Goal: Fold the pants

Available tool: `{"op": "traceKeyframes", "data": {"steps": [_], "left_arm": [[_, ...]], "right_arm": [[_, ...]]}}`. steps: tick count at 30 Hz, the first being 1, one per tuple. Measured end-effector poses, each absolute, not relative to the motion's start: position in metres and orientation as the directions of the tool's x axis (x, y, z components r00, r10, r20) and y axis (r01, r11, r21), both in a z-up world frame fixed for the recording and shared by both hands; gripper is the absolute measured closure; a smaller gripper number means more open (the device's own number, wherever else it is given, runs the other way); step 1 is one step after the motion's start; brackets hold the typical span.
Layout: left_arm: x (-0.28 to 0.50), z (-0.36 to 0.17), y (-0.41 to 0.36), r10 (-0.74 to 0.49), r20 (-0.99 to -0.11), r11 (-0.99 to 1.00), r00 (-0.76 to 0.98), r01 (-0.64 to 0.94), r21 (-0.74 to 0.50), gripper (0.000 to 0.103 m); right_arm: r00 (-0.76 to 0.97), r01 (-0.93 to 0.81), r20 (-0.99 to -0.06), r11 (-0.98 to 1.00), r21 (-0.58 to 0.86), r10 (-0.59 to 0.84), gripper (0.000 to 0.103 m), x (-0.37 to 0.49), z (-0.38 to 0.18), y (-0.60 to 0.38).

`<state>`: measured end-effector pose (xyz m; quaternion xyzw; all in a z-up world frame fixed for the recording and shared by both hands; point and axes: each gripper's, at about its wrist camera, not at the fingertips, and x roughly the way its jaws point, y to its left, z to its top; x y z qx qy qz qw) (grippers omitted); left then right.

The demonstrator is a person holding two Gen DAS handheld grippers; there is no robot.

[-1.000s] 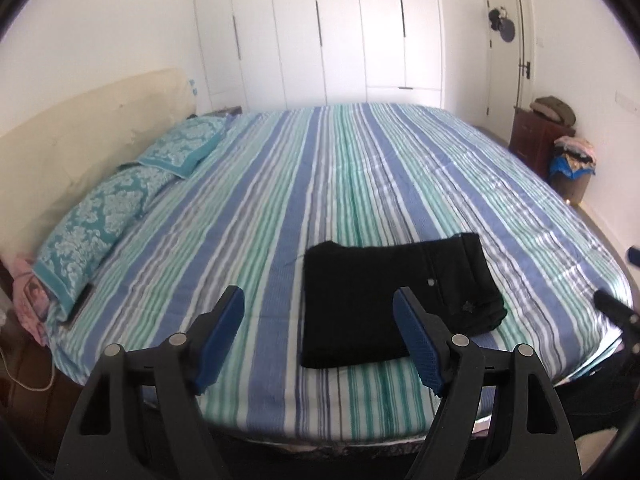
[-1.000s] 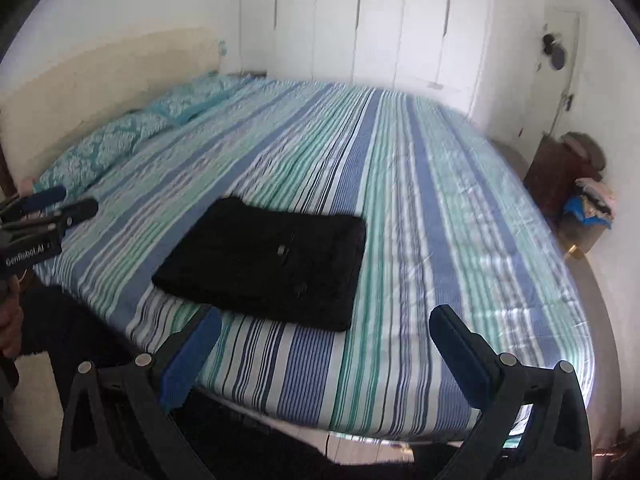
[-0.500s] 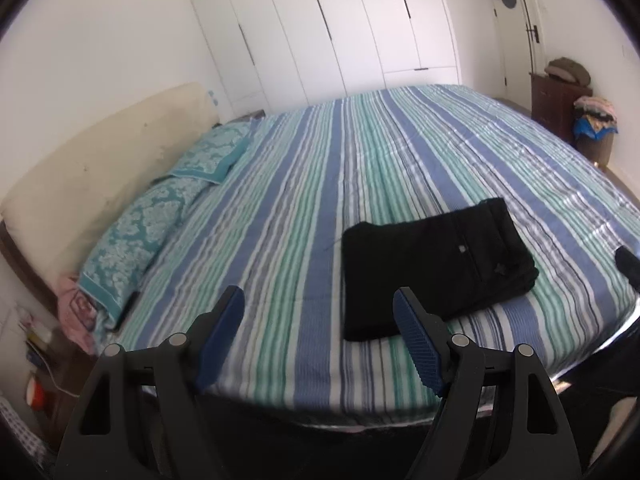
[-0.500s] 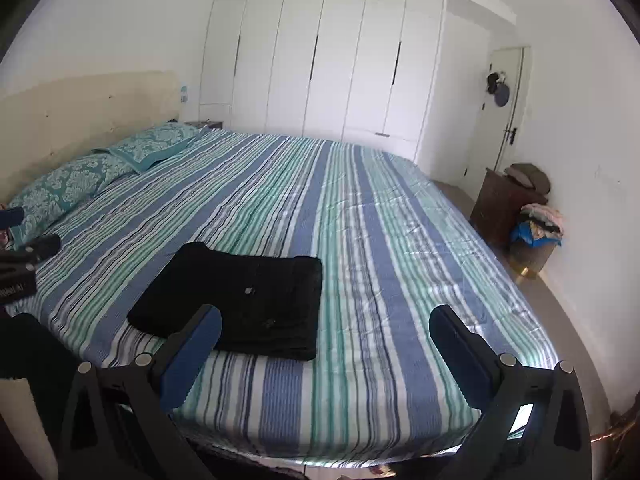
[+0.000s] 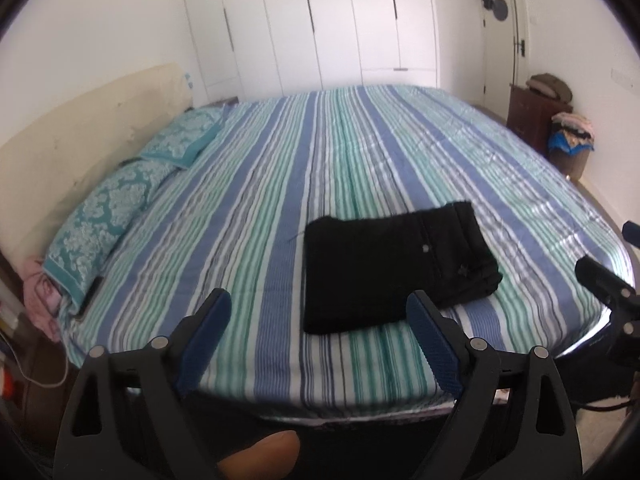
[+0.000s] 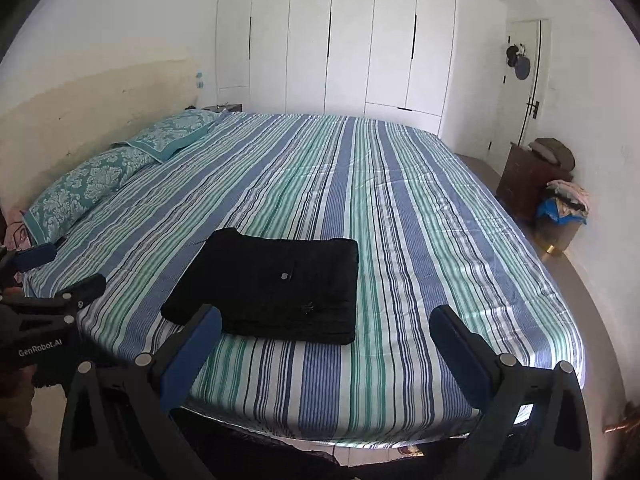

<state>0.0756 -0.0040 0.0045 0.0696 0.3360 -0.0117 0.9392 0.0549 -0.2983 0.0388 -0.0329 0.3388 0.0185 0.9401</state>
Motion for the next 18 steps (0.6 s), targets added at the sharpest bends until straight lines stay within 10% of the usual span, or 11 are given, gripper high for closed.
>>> {"op": "traceKeyframes", "data": {"steps": [18], "left_arm": [[0.080, 0.002, -0.007, 0.016, -0.717, 0.993, 0.697, 0.070, 0.091, 0.011]], "right_arm": [[0.752, -0.022, -0.658, 0.996, -0.085, -0.039, 0.000, 0.058, 0.054, -0.285]]}}
